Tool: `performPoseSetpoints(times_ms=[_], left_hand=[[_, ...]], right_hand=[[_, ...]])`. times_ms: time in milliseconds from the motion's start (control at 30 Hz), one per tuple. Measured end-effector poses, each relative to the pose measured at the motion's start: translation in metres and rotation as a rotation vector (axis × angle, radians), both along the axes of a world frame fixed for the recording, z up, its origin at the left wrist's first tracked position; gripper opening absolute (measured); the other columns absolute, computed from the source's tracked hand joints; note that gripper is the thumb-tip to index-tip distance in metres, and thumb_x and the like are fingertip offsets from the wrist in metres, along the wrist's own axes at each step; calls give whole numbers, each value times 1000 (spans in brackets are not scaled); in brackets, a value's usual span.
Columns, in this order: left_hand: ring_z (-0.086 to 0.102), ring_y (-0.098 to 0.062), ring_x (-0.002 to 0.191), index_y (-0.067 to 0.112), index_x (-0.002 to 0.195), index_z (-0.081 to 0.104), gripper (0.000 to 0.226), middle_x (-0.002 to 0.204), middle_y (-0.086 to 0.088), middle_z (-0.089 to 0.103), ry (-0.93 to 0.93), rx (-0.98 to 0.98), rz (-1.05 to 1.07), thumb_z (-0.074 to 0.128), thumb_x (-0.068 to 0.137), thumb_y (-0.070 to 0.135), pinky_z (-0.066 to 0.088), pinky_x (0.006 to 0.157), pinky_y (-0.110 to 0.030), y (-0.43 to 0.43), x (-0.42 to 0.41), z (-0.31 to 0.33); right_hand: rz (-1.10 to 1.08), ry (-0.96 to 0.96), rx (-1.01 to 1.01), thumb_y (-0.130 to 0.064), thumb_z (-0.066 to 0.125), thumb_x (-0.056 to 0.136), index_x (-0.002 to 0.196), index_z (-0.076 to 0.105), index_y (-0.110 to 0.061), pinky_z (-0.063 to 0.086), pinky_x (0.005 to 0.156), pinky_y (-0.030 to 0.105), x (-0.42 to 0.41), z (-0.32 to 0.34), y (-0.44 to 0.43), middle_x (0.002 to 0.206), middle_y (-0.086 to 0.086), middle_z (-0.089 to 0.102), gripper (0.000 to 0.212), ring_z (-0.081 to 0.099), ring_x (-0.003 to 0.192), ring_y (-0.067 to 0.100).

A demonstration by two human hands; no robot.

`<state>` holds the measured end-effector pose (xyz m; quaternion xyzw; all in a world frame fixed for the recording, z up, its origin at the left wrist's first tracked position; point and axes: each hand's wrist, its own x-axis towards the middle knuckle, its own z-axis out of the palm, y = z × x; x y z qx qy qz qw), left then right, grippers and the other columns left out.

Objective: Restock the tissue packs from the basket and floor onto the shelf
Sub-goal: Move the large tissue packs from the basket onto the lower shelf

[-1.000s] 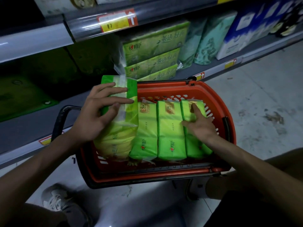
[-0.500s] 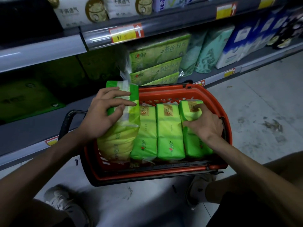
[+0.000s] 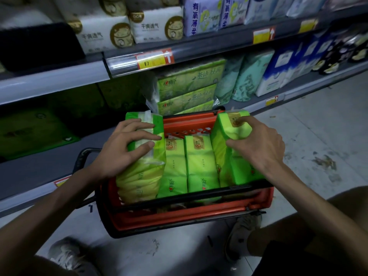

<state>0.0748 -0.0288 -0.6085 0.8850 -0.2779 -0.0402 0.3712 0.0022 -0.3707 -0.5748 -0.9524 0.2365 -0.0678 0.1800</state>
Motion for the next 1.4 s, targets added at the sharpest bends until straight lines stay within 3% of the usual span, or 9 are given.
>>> performPoseSetpoints(times_ms=[267, 367, 533, 633, 800, 1033, 1133, 1233, 1400], left_hand=[[34, -5, 151, 38, 144, 60, 62, 159, 15, 44, 282, -394, 274, 55, 88, 62, 26, 126, -46, 8, -4, 2], [16, -9, 157, 47, 148, 50, 70, 171, 14, 17, 397, -336, 304, 65, 81, 60, 22, 127, -47, 4, -10, 1], [-4, -19, 162, 51, 149, 48, 86, 174, 7, -13, 186, -10, 167, 69, 72, 84, 13, 128, -42, -18, -33, -7], [2, -35, 162, 36, 151, 52, 99, 174, -16, 2, -261, 238, 149, 56, 71, 94, 10, 128, -63, -24, -51, -4], [38, -34, 152, 34, 143, 61, 47, 155, -10, 52, -789, 447, -405, 54, 101, 54, 14, 123, -70, -33, -70, -4], [65, -24, 121, 16, 149, 55, 42, 103, 1, 75, -824, 451, -588, 46, 110, 29, 19, 127, -59, -43, -74, -40], [69, -28, 103, 9, 147, 53, 52, 106, -8, 73, -586, 364, -590, 41, 112, 45, 51, 104, -43, -51, -84, -48], [65, -22, 107, 21, 160, 35, 53, 127, -2, 67, -299, 326, -556, 38, 113, 44, 57, 85, -34, -55, -92, -59], [56, -22, 121, 21, 163, 34, 54, 142, -5, 54, -373, 351, -554, 34, 114, 44, 49, 100, -35, -53, -94, -80]], right_hand=[[35, -54, -94, -61, 81, 62, 117, 62, -40, 53, 65, 39, -8, 23, 5, 77, 6, 71, 62, 68, 82, 38], [6, -28, -80, -64, 81, 63, 117, 64, -37, 55, 69, 40, 9, 18, 1, 80, 8, 72, 62, 69, 84, 38], [21, 60, 31, -55, 84, 74, 123, 69, -33, 46, 70, 36, 40, 9, -13, 97, 13, 75, 56, 69, 100, 37], [37, 65, 37, -55, 84, 75, 125, 69, -35, 48, 70, 36, 48, 5, -18, 98, 13, 75, 56, 69, 101, 38], [48, 71, 28, -59, 81, 76, 134, 65, -35, 53, 69, 38, 47, -10, -26, 96, 12, 74, 65, 69, 96, 38], [74, 48, 43, -66, 74, 82, 146, 57, -37, 41, 62, 34, 41, -25, -34, 110, 20, 75, 72, 70, 95, 40], [84, 40, 109, -64, 76, 81, 149, 54, -36, 49, 72, 39, 44, -30, -36, 131, 15, 70, 77, 67, 111, 39], [97, 46, 232, -61, 77, 82, 155, 45, -34, 49, 99, 45, 46, -34, -41, 153, 8, 54, 84, 53, 135, 34], [89, 164, 239, -68, 68, 86, 160, 31, -39, 49, 98, 47, 43, -59, -43, 148, 19, 50, 88, 55, 128, 40]])
